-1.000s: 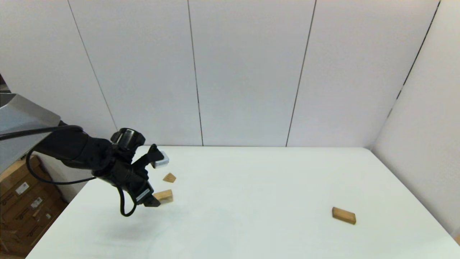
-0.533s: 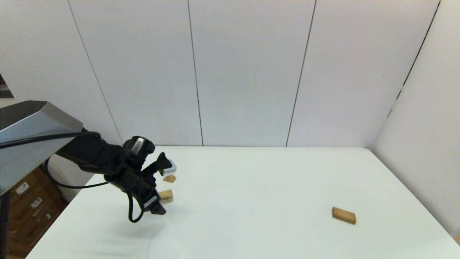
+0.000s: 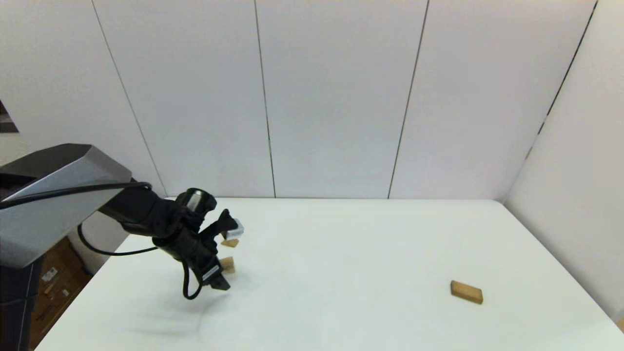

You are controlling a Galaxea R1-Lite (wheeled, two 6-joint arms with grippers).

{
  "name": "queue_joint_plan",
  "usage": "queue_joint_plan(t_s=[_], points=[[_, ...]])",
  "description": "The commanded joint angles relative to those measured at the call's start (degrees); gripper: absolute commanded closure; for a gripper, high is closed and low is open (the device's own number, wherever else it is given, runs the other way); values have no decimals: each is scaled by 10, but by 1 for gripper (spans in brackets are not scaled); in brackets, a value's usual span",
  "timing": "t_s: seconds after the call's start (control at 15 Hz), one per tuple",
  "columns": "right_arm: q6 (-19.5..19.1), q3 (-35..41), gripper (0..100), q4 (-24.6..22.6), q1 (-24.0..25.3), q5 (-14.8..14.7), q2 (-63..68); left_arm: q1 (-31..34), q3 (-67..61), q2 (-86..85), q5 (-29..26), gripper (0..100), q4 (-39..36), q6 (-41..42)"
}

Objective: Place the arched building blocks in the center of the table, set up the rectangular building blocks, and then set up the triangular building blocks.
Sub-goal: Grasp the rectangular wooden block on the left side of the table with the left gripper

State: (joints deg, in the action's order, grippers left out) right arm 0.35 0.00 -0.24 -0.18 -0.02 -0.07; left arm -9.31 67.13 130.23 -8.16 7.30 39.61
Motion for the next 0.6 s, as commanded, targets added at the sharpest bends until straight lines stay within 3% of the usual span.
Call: queue_joint_plan(t_s=[0.07, 0.6], points=[[0, 1, 0, 0, 0, -1, 1, 0, 13, 21, -31, 0, 1, 2], [0, 1, 0, 0, 0, -1, 1, 1, 36, 40, -31, 0, 3, -2]])
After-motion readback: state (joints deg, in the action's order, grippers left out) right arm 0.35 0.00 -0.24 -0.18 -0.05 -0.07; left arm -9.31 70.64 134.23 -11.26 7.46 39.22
